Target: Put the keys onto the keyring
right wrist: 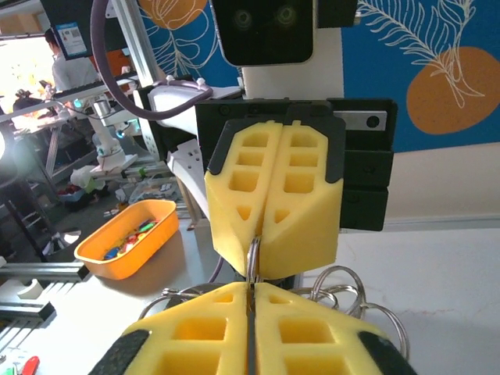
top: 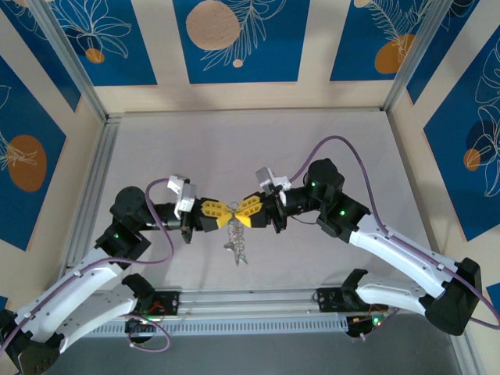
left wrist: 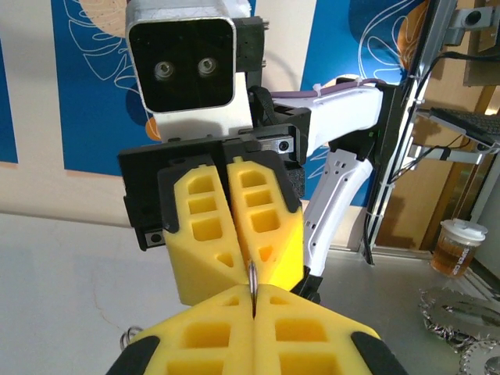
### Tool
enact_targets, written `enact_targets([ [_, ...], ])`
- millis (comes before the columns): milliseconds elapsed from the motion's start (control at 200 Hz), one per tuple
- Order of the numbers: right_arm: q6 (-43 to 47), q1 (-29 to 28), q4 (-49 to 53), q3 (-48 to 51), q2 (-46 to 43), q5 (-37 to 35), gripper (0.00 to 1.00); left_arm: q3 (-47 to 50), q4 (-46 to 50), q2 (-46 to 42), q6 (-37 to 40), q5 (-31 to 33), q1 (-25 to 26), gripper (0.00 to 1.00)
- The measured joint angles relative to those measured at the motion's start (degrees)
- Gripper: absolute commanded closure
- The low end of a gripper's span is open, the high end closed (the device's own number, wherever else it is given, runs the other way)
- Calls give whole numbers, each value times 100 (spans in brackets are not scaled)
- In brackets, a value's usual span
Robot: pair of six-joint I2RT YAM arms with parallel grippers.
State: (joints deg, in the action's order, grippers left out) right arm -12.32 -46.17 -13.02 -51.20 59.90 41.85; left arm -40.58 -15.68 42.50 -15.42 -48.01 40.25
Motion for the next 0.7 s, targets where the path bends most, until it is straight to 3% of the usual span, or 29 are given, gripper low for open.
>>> enact_targets([
  [270, 35, 0, 260, -92, -9, -94, 100, -9, 94, 0, 33, 9, 0, 100],
  [445, 444, 2, 1672, -828, -9, -404, 100, -251, 726, -7, 385, 243, 0, 61],
  [700, 1222, 0, 3978, -2444, 122, -1189, 100, -649, 1764, -85, 922, 809, 2, 58],
])
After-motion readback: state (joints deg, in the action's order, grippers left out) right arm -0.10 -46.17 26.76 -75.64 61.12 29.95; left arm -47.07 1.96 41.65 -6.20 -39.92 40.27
